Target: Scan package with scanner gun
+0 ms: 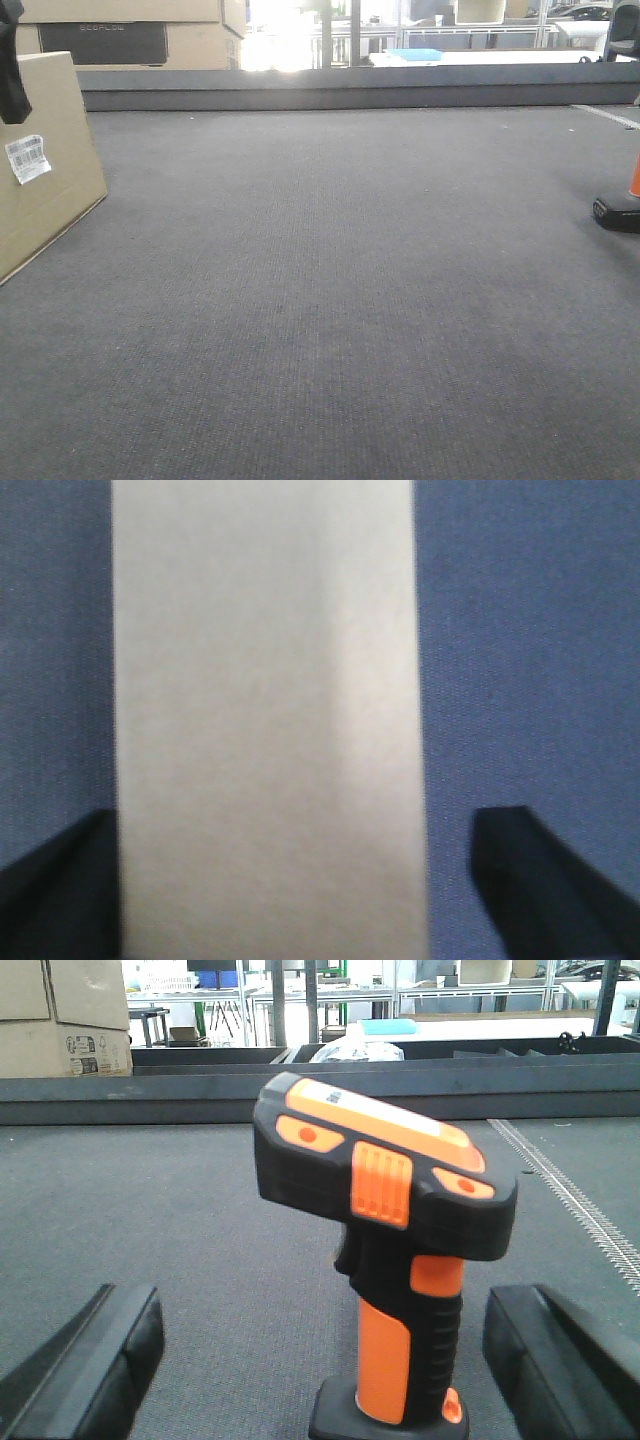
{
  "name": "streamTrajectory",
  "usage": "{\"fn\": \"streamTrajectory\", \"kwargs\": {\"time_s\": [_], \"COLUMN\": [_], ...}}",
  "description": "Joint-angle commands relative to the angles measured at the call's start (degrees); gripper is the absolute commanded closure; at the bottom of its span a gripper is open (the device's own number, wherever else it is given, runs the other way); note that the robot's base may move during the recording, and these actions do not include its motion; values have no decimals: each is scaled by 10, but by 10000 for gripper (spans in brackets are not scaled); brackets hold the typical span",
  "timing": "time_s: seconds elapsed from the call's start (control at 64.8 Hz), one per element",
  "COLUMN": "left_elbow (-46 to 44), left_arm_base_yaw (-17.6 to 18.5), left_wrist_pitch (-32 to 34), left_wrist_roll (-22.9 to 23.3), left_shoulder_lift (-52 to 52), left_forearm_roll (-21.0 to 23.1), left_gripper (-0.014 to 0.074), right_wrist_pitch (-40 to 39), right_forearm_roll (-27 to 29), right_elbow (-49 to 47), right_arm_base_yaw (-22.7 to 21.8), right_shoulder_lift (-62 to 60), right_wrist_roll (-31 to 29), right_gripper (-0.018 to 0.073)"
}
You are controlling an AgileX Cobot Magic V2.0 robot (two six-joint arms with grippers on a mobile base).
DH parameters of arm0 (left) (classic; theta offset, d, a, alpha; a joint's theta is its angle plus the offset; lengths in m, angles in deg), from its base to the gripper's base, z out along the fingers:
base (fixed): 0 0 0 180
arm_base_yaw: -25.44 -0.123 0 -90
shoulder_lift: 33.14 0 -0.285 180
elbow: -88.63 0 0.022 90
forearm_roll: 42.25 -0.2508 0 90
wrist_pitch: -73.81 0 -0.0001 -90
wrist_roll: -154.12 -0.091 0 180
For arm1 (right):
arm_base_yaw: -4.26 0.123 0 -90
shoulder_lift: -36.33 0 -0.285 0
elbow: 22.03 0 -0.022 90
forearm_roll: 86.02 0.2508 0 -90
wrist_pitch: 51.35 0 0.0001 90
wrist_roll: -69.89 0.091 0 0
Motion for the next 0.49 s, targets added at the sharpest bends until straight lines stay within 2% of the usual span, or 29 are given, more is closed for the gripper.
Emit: {"fn": "streamTrajectory", "kwargs": {"time_s": [0.0, 0.17, 0.478], "left_elbow": [1, -10, -44], "left_arm_base_yaw": [3, 3, 3], "left_wrist_pitch": [6, -13, -23], "left_wrist_roll": [1, 6, 17], "left_shoulder_lift": [9, 13, 94], "left_forearm_roll": [-13, -37, -37], "left_gripper": [-13, -12, 13], "right_wrist_pitch": [-6, -6, 31], "right_forearm_roll": [-5, -5, -6], "right_elbow": [3, 3, 3], "right_arm_base_yaw": [-2, -2, -2], "right_shoulder_lift": [-6, -7, -45], "right_wrist_roll": [-5, -5, -5], "right_gripper": [1, 1, 1]}}
